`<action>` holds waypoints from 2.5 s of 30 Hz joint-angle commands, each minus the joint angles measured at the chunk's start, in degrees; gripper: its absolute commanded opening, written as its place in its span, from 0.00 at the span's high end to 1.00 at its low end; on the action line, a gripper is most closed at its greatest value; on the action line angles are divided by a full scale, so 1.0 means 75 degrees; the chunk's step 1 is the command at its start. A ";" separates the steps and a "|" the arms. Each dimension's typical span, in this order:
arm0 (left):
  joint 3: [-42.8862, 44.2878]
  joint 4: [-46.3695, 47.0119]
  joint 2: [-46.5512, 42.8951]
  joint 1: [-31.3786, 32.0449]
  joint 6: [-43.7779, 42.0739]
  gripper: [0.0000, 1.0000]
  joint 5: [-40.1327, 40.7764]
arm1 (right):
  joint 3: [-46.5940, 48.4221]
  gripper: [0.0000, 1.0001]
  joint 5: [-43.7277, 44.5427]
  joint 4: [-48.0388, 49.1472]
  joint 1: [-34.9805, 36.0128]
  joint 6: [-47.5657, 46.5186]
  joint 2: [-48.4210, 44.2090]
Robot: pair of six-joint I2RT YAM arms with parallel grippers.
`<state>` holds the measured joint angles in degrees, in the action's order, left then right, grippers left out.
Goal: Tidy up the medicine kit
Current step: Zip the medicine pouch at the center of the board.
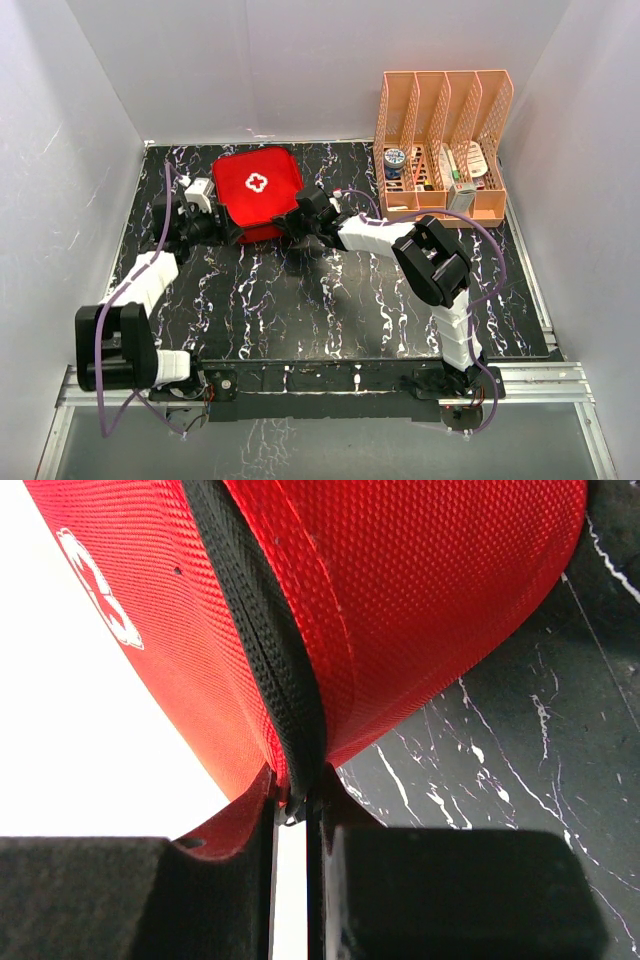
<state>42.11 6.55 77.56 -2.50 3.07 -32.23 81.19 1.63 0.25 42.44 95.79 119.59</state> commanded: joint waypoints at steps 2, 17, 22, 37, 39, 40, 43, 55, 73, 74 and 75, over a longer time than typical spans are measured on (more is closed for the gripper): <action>-0.0435 0.0120 -0.1161 0.0303 0.0184 0.39 0.0856 | -0.0252 1.00 -0.0173 -0.0645 -0.0033 -0.0442 -0.0047; -0.1209 0.0118 -0.1625 0.0934 0.0493 0.39 0.2024 | -0.0240 1.00 -0.0172 -0.0410 -0.0086 -0.0371 -0.0010; -0.1201 0.0470 -0.1299 0.0955 0.0572 0.39 0.2205 | -0.0249 1.00 -0.0180 -0.0349 -0.0083 -0.0305 0.0047; -0.1014 0.1448 -0.0343 0.1196 0.0926 0.41 0.2290 | -0.0213 1.00 -0.0157 -0.0308 -0.0189 -0.0257 0.0143; -0.0965 0.1507 -0.0244 0.1223 0.0948 0.42 0.2332 | -0.0215 1.00 -0.0185 -0.0281 -0.0216 -0.0256 0.0152; -0.0936 0.1547 -0.0193 0.1234 0.0950 0.43 0.2355 | -0.0207 1.00 -0.0191 -0.0262 -0.0221 -0.0256 0.0166; -0.0905 0.1679 -0.0067 0.1248 0.0978 0.44 0.2479 | -0.0183 1.00 -0.0216 -0.0257 -0.0247 -0.0273 0.0196; -0.0694 0.2218 0.0406 0.1271 0.1090 0.45 0.2889 | -0.0249 1.00 -0.0356 -0.0198 -0.0362 -0.0356 0.0226; -0.0864 0.2514 0.0544 0.1359 0.1345 0.57 0.2728 | -0.0287 1.00 -0.0425 -0.0133 -0.0363 -0.0326 0.0241; -0.0875 0.2520 0.0545 0.1364 0.1358 0.60 0.2727 | -0.0304 1.00 -0.0410 -0.0138 -0.0361 -0.0326 0.0219; -0.0905 0.2538 0.0545 0.1365 0.1379 0.62 0.2721 | -0.0315 1.00 -0.0395 -0.0139 -0.0361 -0.0326 0.0212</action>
<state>35.14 22.46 82.02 7.35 12.80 -11.33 80.66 -2.92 1.65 40.47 94.61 119.72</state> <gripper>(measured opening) 0.419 0.077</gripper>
